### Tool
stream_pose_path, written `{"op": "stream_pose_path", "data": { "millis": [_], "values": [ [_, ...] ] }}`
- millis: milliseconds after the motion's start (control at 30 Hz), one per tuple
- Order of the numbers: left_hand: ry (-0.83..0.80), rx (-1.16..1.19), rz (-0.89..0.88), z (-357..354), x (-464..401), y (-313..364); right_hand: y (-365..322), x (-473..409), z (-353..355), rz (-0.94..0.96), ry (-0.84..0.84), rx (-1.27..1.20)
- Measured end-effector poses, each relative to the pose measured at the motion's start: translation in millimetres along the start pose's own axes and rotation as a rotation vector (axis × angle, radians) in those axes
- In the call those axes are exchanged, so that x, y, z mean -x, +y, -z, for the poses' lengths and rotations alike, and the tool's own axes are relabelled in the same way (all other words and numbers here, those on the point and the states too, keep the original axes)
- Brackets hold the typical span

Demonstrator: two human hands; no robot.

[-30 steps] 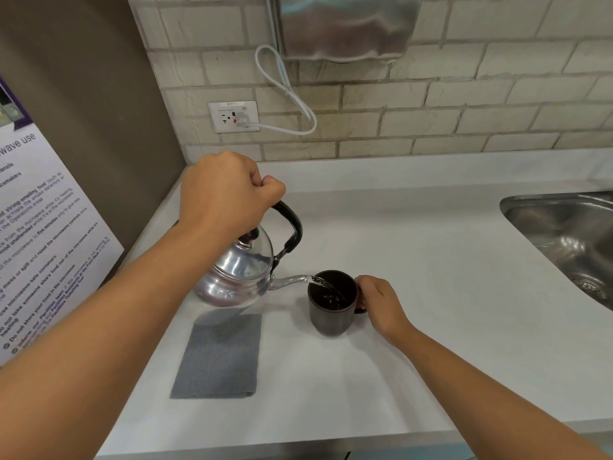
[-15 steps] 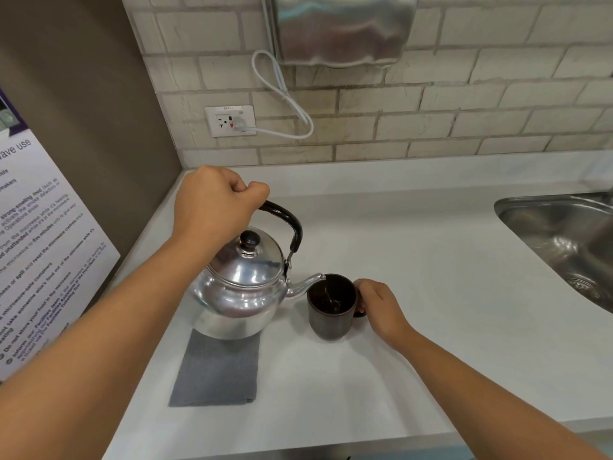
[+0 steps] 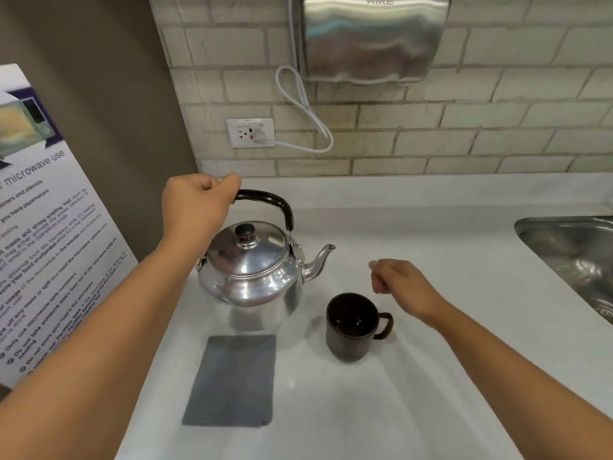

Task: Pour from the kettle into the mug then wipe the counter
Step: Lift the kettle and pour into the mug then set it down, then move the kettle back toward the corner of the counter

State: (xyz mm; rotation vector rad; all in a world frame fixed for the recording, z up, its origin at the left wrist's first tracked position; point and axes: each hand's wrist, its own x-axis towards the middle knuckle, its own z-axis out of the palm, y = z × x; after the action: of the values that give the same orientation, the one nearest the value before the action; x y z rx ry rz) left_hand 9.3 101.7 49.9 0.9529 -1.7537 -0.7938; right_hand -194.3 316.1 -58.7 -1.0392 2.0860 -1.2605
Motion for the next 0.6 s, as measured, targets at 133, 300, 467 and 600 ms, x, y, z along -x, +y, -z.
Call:
{"op": "stream_pose_path", "data": {
  "millis": [133, 300, 467, 600],
  "values": [
    [0.005, 0.039, 0.058, -4.3, -21.0, -14.9, -65.2, -39.4, -6.3, 0.155, 0.01, -0.05],
    [-0.006, 0.072, 0.078, -18.2, -48.2, -43.9, -126.8, -91.6, -53.6, 0.342, -0.051, -0.004],
    [-0.014, 0.06, 0.128, -35.0, -80.0, -72.1, -132.7, -134.5, -99.8, 0.409, -0.067, 0.114],
    [-0.023, 0.065, 0.167, -45.8, -101.1, -95.2, -123.6, -160.4, -120.1, 0.429, -0.042, 0.161]
  ]
}}
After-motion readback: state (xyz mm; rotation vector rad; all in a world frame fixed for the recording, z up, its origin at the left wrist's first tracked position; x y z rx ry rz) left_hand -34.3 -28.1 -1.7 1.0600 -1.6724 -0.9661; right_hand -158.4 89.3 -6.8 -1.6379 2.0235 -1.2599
